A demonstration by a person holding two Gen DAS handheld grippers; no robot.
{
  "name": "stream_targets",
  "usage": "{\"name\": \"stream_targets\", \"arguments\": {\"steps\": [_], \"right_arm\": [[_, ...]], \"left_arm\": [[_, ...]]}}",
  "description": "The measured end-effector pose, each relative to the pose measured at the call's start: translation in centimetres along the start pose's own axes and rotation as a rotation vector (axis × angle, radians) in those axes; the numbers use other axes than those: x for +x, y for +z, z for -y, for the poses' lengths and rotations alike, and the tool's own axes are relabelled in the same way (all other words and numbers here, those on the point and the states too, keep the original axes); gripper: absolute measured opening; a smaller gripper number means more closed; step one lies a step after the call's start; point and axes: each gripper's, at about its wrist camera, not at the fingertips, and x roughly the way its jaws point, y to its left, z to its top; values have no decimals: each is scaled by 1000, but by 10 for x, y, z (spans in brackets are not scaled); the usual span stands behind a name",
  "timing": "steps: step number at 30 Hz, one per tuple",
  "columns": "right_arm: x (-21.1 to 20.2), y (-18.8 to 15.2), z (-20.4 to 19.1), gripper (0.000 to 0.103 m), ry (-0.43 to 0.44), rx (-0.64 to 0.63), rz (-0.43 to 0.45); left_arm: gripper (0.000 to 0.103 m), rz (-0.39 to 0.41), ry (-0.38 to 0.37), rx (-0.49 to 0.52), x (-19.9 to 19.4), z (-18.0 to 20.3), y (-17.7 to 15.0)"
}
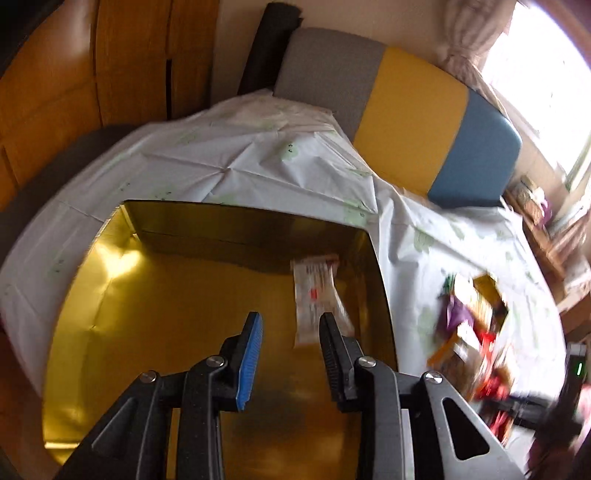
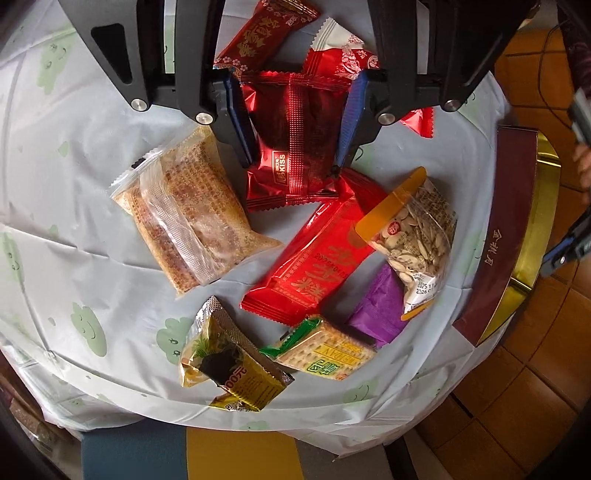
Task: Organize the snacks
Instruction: 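Carry the white packet into the gold tin and release it while the right gripper grasps a red foil packet, then carry the red foil packet into the gold tin with the right gripper and release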
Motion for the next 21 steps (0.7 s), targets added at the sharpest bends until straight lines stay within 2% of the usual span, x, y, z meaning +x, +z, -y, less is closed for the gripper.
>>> {"name": "stream_targets", "arguments": {"steps": [3, 7, 11, 14, 21], "right_arm": [[2, -1, -5, 45, -32, -36, 4], [3, -2, -9, 45, -52, -60, 8], [4, -1, -12, 43, -67, -75, 12], [-1, -3, -9, 39, -44, -48, 9], [-31, -9, -14, 38, -29, -24, 77]], "left_arm": [[32, -9, 13, 10, -11, 1, -20], [32, -34, 8, -31, -24, -5, -42], [32, -8, 40, 1, -39, -6, -56], [32, 29, 68, 31, -51, -7, -65], [32, 54, 83, 5, -58, -23, -70]]}}
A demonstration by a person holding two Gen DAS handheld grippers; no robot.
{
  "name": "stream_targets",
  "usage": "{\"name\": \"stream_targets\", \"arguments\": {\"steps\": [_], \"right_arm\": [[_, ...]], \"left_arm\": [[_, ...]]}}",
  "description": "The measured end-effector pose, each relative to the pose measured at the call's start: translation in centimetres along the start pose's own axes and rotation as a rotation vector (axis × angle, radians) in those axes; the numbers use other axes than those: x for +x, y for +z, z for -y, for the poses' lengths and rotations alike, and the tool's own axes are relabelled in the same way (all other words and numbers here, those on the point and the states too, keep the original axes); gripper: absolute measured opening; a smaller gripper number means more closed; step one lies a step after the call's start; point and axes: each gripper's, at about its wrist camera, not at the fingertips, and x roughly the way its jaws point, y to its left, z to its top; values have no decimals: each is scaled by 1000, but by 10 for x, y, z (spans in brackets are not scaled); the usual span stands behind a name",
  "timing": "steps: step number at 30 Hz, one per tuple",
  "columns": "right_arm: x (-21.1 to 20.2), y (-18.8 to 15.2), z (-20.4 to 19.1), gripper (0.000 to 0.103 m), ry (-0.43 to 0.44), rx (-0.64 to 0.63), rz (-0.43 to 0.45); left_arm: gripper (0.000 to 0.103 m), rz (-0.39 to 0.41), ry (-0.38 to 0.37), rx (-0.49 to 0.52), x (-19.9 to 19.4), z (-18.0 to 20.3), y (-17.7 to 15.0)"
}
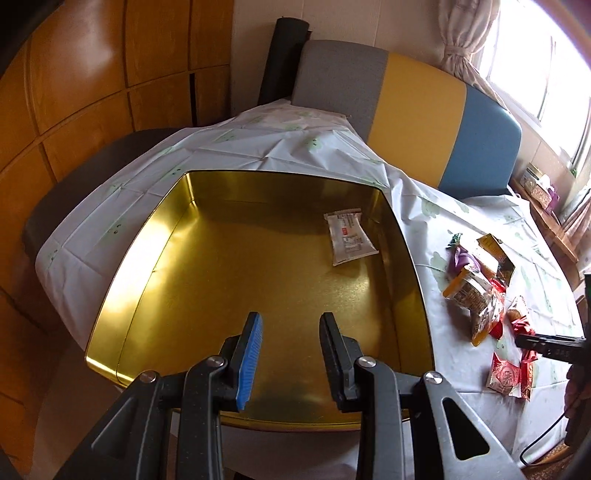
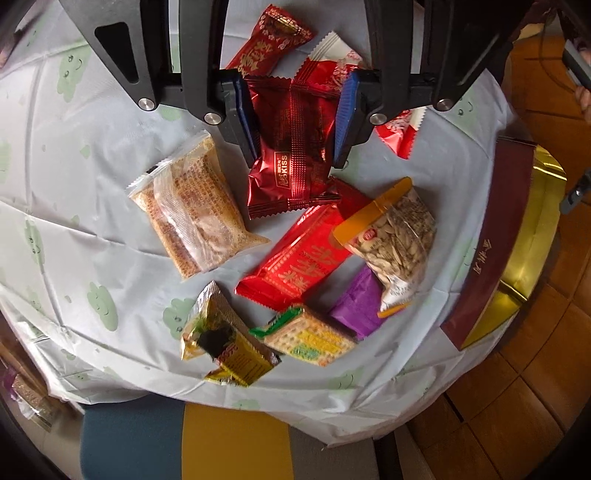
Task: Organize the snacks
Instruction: 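Carry the red foil packet into the gold tin with the right gripper and release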
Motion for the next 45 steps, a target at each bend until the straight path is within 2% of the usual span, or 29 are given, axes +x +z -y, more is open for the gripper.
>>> {"name": "stream_targets", "arguments": {"steps": [8, 14, 19, 22, 26, 30, 35, 38, 41, 45], "right_arm": [[-31, 7, -41, 38, 76, -18, 92], [-44, 19, -114, 38, 179, -123, 125], [-37, 30, -184, 38, 249, -225, 126], [-23, 37, -218, 38, 254, -262, 102], [1, 46, -248, 38, 219, -302, 67], [25, 53, -264, 41, 169, -326, 39], [39, 56, -258, 45, 133, -304, 41], [30, 51, -253, 47, 156, -294, 64], [16, 44, -247, 56, 157, -281, 122], [0, 33, -231, 61, 169, -250, 161]], "left_arm": [[32, 57, 5, -21, -10, -12, -4], [32, 70, 21, -73, -12, -32, -4], [32, 76, 34, -97, -14, -46, -7], [32, 77, 36, -114, -14, -53, -9], [32, 75, 37, -132, -13, -59, -10], [32, 74, 39, -137, -12, -62, -12], [32, 60, 38, -134, -7, -62, -15], [32, 61, 37, -128, -7, -60, -15], [32, 63, 34, -117, -7, -56, -15], [32, 70, 29, -77, -10, -45, -15]]}}
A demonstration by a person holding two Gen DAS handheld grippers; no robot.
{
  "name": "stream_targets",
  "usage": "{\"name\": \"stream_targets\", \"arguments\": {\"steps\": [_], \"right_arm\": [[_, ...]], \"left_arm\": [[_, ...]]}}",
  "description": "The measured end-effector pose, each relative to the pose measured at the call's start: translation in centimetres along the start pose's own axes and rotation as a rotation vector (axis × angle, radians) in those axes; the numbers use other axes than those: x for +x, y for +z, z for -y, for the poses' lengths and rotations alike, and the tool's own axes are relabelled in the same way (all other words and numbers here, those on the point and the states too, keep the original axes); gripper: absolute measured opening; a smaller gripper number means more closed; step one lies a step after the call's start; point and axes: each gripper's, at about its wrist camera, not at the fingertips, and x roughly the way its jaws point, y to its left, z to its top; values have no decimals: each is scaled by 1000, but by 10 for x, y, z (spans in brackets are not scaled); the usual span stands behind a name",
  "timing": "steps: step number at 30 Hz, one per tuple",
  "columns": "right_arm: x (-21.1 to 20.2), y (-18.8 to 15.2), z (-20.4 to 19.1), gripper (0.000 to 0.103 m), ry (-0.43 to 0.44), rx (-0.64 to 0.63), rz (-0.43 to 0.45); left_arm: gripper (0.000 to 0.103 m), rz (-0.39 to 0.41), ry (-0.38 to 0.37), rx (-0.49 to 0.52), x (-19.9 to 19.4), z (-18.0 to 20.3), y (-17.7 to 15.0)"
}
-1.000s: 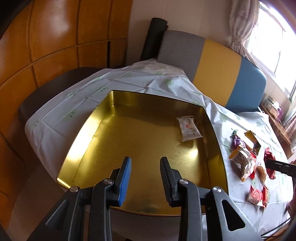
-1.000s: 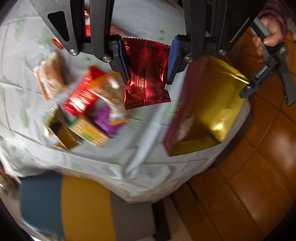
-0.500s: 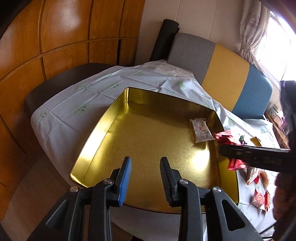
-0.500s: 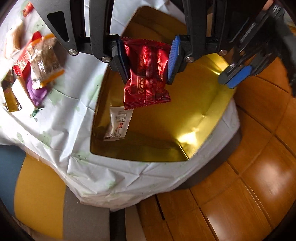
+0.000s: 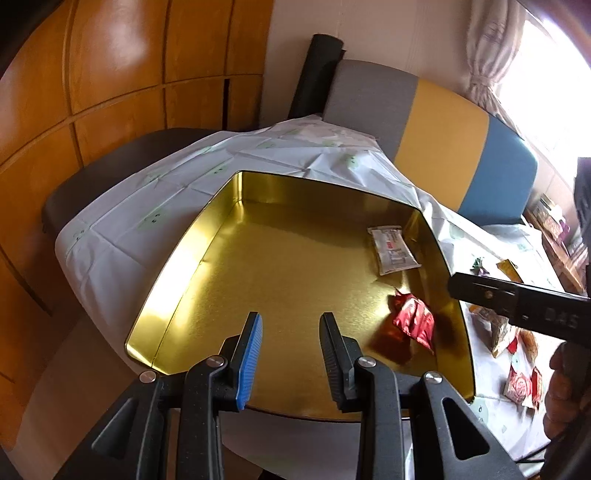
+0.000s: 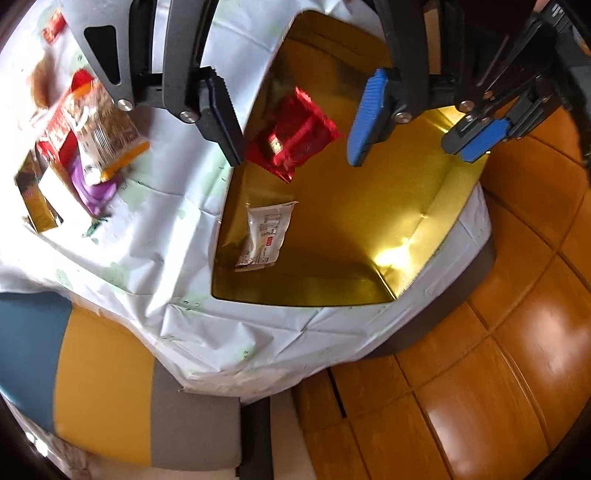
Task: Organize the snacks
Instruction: 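Carry the red foil packet into the gold tin with the right gripper and release, then move both grippers back toward the snack pile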
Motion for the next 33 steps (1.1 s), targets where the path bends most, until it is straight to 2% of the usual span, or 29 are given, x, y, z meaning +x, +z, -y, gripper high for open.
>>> {"name": "stream_targets", "arguments": {"steps": [11, 17, 26, 33], "right_arm": [[-54, -39, 44, 76, -65, 58, 96], [-73, -56, 70, 84, -106, 104, 115], [-99, -78, 114, 87, -191, 153, 118], [-134, -87, 163, 88, -306, 216, 148]], "left_arm": [[34, 16, -32, 101, -14, 30, -4], [34, 19, -41, 151, -18, 47, -7], [36, 12, -66, 228, -19, 73, -13], [36, 1, -95, 289, -20, 96, -17]]}}
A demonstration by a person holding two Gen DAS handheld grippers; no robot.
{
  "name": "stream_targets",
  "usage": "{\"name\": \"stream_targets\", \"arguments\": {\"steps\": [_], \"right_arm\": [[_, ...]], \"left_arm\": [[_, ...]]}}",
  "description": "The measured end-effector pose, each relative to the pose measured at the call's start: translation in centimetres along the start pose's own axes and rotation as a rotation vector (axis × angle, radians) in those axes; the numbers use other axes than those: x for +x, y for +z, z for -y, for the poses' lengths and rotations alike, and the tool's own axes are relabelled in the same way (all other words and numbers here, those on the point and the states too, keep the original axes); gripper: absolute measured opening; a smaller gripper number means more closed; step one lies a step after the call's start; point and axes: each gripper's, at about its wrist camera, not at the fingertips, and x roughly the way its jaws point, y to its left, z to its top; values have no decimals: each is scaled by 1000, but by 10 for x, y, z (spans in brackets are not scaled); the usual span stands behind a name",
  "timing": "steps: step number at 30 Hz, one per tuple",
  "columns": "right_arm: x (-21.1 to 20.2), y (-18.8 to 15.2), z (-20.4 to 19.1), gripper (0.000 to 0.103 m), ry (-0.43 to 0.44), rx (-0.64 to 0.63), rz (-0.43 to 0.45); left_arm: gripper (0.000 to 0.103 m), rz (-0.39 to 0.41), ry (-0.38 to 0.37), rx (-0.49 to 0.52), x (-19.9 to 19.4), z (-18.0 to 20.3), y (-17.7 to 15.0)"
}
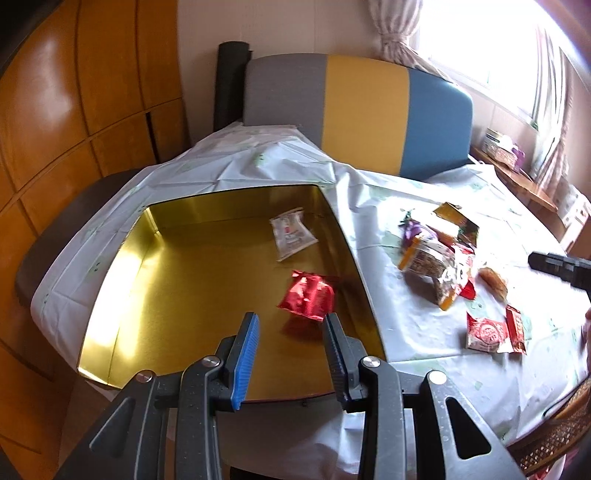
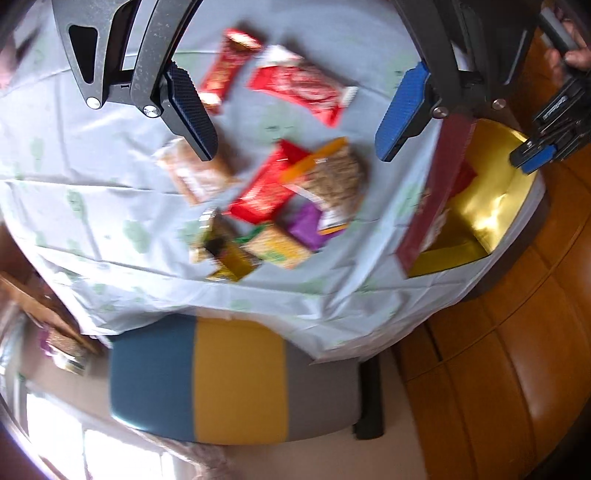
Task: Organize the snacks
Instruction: 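Move both grippers back toward the snack pile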
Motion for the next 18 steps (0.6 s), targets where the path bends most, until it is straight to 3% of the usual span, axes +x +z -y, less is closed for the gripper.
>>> {"name": "stream_targets", "arguments": {"steps": [10, 15, 18], "right_arm": [[-5, 10, 97, 91, -179, 177, 53], [2, 8, 133, 91, -110, 365, 26], [2, 7, 137, 91, -112, 390, 28]], "left_arm": [[36, -11, -50, 90, 2, 35, 6], [36, -27, -79, 137, 5, 55, 7], [36, -40, -96, 165, 8, 69, 7]]}}
